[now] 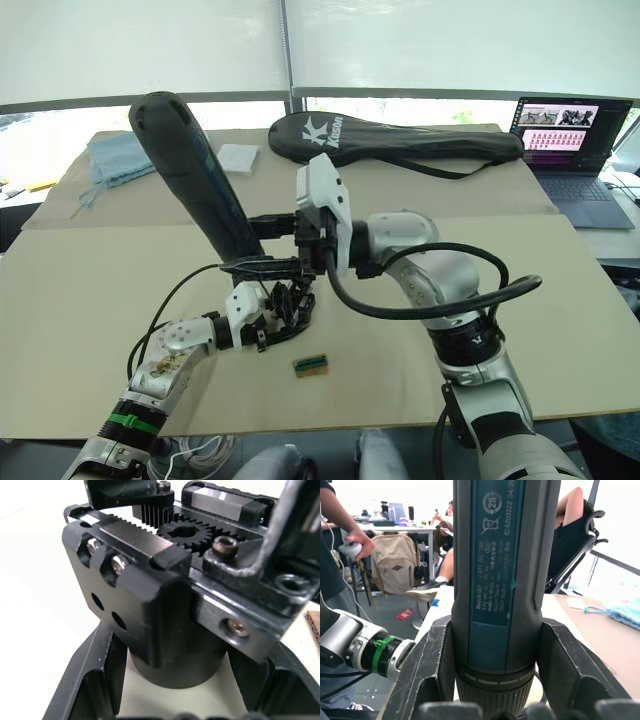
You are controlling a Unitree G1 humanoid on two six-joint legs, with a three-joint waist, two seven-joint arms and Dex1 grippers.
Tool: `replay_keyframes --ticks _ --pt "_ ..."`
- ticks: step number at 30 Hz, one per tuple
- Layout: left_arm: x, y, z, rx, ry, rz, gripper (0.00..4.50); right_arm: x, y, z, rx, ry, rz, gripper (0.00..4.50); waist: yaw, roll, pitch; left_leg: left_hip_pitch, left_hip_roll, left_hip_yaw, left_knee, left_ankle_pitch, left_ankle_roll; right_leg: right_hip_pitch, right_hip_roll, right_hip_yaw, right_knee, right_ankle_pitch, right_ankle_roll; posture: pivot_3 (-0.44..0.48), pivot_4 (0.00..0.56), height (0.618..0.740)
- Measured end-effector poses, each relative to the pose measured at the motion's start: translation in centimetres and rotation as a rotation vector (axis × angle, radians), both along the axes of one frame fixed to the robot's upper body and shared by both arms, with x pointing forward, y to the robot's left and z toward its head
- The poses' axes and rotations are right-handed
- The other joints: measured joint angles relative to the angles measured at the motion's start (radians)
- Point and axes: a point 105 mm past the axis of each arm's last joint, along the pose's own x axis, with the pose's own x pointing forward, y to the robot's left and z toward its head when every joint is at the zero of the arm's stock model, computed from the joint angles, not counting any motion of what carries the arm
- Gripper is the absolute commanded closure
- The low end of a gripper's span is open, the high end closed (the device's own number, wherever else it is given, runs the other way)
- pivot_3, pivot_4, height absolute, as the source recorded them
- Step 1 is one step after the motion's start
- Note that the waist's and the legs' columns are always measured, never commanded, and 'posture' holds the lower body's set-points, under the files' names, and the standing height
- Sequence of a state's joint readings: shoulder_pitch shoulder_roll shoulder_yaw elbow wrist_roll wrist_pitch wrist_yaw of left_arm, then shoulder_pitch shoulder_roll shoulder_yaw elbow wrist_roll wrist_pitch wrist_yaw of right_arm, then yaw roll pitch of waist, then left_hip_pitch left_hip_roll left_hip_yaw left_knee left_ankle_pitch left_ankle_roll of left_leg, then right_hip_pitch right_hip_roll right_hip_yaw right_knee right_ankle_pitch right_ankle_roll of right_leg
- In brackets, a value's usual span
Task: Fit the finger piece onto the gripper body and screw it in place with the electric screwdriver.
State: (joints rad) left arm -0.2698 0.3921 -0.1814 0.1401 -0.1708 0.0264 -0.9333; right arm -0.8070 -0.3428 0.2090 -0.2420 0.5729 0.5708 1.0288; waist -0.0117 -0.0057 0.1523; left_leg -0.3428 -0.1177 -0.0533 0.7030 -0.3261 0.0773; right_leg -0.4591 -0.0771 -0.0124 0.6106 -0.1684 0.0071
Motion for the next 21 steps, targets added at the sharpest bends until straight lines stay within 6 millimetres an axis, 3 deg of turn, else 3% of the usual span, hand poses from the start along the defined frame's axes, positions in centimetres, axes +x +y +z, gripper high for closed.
replay_keyframes --ticks 21 --pt "-0.14 0.01 -0.09 -0.001 0.001 0.002 2.15 -0.02 0.3 -0.48 -0.012 0.012 0.012 2.6 -0.001 0.0 0.0 0.0 0.0 0.0 0.0 0.0 0.0 0.0 0.0 0.0 0.0 0.0 0.0 0.0 0.15 0.74"
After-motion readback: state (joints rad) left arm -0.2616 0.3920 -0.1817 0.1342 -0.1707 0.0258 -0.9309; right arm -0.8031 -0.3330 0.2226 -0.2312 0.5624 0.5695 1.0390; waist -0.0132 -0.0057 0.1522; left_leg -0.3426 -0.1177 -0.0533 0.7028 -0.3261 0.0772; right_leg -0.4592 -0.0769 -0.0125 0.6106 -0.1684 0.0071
